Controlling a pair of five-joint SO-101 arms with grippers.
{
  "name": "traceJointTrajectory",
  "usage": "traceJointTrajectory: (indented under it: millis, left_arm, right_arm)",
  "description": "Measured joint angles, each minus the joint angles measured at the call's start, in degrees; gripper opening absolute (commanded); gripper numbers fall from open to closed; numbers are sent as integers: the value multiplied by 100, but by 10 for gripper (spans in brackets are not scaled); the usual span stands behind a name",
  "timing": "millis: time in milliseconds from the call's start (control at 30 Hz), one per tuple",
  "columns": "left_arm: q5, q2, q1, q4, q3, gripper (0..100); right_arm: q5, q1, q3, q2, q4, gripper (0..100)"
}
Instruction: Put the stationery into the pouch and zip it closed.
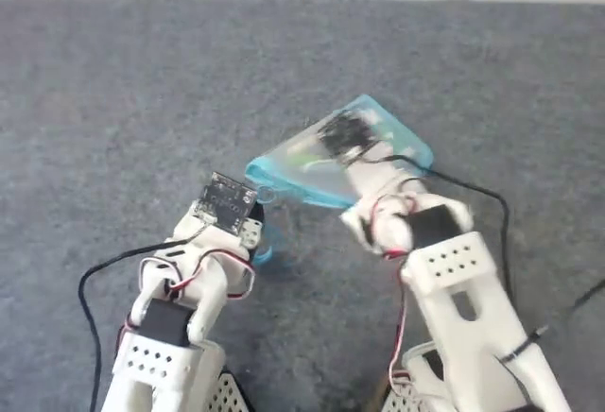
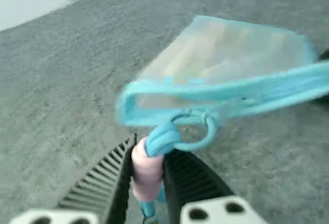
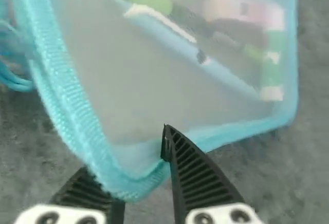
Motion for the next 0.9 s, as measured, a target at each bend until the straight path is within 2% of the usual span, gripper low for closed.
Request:
traceJointTrajectory:
  millis: [400, 600, 900]
  left_arm:
    - [0, 0, -167, -9, 0, 10]
    - [0, 0, -149, -9, 0, 10]
    - [0, 0, -123, -9, 0, 11]
  right_arm:
    - [642, 1213, 9, -88, 53, 6]
    - [967, 1811, -88, 466, 53, 6]
    - [985, 2092, -791, 1468, 62, 6]
